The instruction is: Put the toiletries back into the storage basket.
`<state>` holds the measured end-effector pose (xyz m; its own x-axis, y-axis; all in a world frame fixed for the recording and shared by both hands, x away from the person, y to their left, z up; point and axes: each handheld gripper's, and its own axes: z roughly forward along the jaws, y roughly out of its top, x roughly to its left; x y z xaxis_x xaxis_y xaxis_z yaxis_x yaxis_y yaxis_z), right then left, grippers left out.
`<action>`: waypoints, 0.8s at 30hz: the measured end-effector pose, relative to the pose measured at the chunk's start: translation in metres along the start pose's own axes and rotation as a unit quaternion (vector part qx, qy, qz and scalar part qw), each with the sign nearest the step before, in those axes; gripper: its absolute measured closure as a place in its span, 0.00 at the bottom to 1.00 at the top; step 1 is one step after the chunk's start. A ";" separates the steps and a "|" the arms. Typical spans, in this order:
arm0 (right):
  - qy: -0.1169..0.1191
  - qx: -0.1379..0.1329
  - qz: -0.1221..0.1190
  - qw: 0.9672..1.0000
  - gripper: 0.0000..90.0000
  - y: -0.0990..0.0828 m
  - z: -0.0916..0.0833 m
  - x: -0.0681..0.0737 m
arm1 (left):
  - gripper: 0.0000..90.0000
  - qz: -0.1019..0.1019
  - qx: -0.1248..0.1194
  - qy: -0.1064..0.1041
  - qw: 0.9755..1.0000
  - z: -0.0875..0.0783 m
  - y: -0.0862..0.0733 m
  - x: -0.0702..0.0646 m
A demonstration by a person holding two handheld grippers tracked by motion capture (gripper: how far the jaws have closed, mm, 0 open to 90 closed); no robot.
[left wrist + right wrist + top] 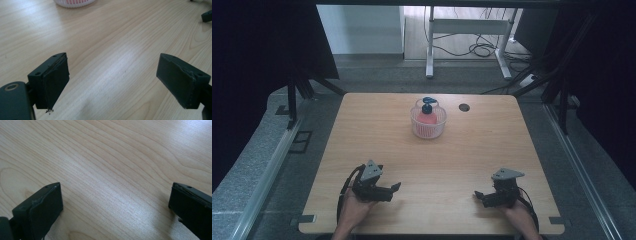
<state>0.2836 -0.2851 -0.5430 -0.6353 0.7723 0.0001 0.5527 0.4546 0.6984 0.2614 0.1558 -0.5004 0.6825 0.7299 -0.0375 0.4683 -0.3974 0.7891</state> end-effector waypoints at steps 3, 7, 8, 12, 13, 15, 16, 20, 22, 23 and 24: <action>0.000 -0.001 -0.001 1.000 0.00 0.000 0.000 0.000 | 0.12 0.000 0.004 0.003 1.000 0.000 -0.006 -0.001; 0.000 -0.001 -0.001 1.000 0.00 0.000 0.000 0.000 | 0.12 -0.005 0.008 0.001 1.000 0.002 -0.014 -0.004; 0.000 -0.001 -0.001 1.000 0.00 0.000 0.000 0.000 | 0.12 -0.006 0.011 0.001 1.000 0.003 -0.016 -0.005; 0.000 -0.001 -0.001 1.000 0.00 0.000 0.000 0.000 | 0.12 -0.006 0.024 0.002 1.000 0.008 -0.026 -0.007; 0.000 -0.001 -0.001 1.000 0.00 0.000 0.000 0.000 | 0.12 -0.006 0.027 0.004 1.000 0.008 -0.028 -0.008; 0.000 -0.001 -0.001 1.000 0.00 0.000 0.000 0.000 | 0.12 -0.004 0.035 0.005 0.999 0.010 -0.032 -0.009; 0.000 -0.001 -0.001 1.000 0.00 0.000 0.000 0.000 | 0.12 -0.001 0.041 0.007 0.999 0.010 -0.034 -0.009; 0.000 -0.001 -0.001 1.000 0.00 0.000 0.000 0.000 | 0.12 -0.006 0.053 0.009 0.999 0.012 -0.040 -0.009; 0.000 -0.001 -0.001 1.000 0.00 0.000 0.000 0.000 | 0.12 -0.006 0.063 0.011 0.998 0.014 -0.043 -0.009; 0.000 -0.001 -0.001 1.000 0.00 0.000 0.000 0.000 | 0.12 -0.008 0.071 0.012 0.997 0.016 -0.043 -0.009; 0.000 -0.001 -0.001 1.000 0.00 0.000 0.000 0.000 | 0.12 -0.007 0.072 0.014 0.997 0.016 -0.043 -0.009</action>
<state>0.2836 -0.2850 -0.5431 -0.6363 0.7714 -0.0017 0.5504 0.4556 0.6996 0.2441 0.1573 -0.5438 0.6612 0.7496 -0.0290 0.5539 -0.4618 0.6928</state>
